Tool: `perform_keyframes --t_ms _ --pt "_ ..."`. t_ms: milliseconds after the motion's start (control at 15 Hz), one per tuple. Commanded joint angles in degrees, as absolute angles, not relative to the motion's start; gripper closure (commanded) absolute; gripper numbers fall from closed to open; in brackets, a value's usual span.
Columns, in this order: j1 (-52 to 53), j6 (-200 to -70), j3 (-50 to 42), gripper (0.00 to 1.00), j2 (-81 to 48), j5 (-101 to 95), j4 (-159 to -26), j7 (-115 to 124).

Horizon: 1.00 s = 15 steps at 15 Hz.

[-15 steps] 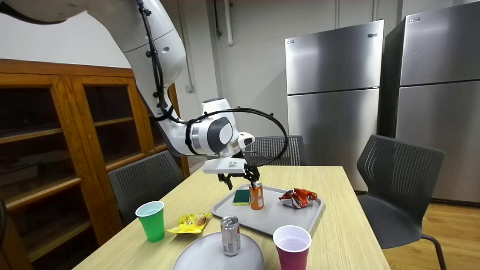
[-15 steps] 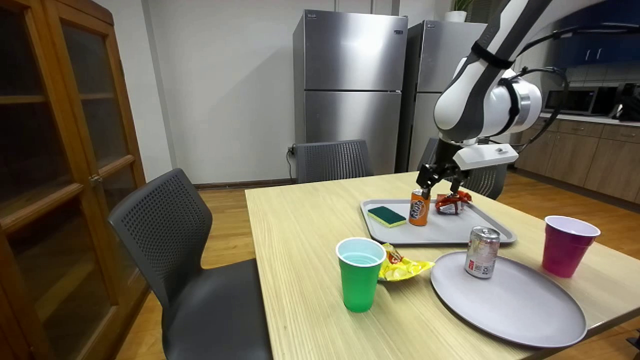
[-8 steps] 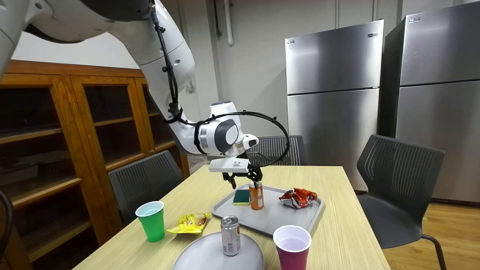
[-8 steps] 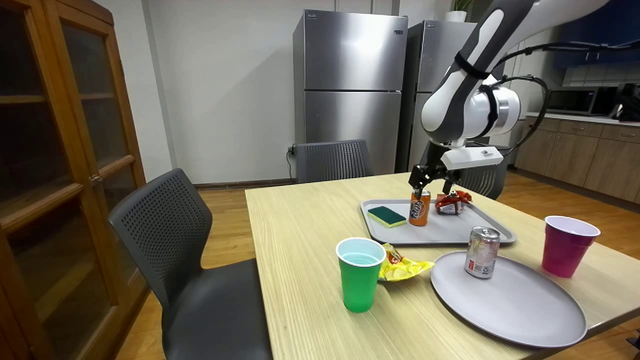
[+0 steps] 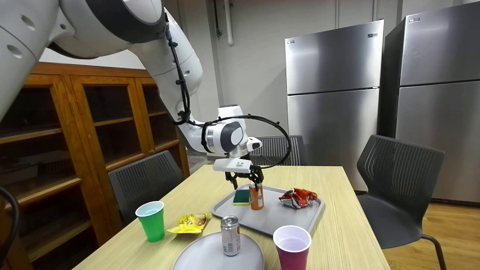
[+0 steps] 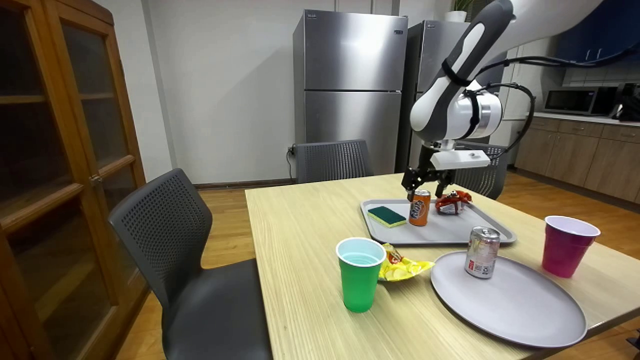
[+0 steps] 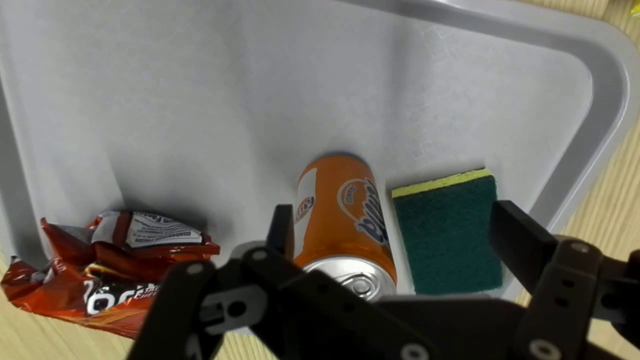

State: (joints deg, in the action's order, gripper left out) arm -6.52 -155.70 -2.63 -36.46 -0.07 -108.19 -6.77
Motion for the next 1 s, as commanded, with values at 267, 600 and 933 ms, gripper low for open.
perform_keyframes --t_ms 267,600,933 --pt "-7.63 -152.04 -2.38 0.0 -40.75 0.47 -100.77 -5.88" --pt "-7.62 -152.24 -2.82 0.0 -42.73 0.33 -98.46 -5.48" --pt "-7.49 -152.56 -3.06 0.0 -44.49 0.2 -96.67 -4.87"
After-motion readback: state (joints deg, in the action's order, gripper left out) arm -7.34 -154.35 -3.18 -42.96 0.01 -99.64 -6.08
